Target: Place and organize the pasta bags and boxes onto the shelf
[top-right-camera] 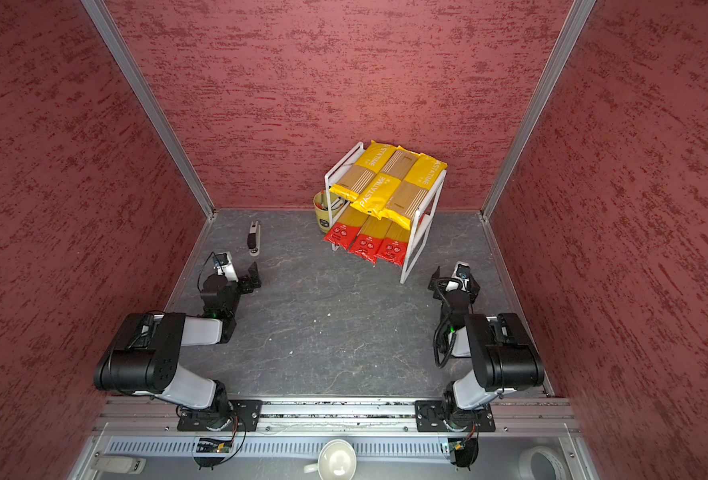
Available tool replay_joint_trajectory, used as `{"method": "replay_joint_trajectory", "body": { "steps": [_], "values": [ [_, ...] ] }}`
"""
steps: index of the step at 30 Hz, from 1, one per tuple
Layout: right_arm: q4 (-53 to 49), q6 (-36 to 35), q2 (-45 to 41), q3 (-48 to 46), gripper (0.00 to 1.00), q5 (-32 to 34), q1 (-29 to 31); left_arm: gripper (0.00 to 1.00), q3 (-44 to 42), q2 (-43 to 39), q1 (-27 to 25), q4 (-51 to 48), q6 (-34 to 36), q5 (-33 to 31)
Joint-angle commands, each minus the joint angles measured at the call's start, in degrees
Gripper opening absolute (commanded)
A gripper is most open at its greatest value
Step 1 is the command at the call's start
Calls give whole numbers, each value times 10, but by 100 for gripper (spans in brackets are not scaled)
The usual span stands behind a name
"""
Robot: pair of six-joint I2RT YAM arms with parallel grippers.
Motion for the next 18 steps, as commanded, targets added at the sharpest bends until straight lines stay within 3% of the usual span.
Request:
{"method": "replay_joint_trajectory", "body": {
  "steps": [1,18],
  "values": [
    [-7,1,0,21,99,-9,-3,99,6,3,-3,-4,11,-1],
    [-11,1,0,22,99,-9,-4,100,6,3,-8,-2,15,-10]
  ]
}}
